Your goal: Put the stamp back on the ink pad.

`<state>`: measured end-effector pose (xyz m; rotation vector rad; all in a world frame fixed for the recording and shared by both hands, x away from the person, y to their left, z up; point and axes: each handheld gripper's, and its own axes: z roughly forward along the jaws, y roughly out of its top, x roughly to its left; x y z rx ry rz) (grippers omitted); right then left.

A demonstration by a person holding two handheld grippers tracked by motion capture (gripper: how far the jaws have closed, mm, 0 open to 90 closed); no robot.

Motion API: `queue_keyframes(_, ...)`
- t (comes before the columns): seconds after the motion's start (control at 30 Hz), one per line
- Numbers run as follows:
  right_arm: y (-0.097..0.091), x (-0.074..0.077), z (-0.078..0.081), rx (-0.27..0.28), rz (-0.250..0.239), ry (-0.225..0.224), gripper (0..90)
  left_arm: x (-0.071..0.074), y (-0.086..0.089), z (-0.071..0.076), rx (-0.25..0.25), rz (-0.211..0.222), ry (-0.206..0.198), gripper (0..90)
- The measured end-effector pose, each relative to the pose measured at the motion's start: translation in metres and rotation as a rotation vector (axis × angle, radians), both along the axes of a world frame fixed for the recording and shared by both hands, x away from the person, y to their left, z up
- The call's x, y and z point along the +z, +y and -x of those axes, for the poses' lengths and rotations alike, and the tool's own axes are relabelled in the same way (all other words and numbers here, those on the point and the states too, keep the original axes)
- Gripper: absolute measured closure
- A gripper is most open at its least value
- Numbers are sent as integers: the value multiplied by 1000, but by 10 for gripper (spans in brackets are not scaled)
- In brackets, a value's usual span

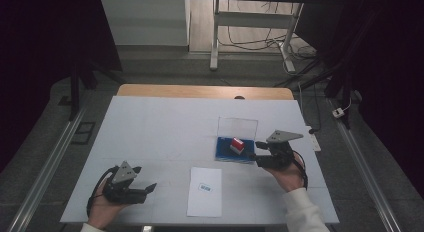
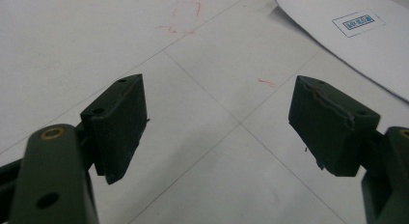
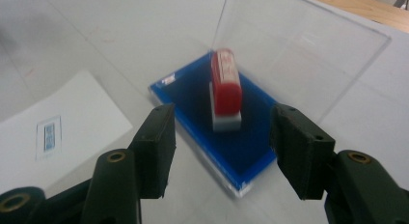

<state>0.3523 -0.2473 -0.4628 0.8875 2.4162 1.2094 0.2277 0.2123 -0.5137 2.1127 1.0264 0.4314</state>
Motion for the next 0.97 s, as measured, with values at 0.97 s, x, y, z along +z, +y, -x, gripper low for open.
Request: queue_keyframes(0.97, -66, -30, 62, -32, 38, -16, 420, -1, 0, -4, 9, 8, -2, 216)
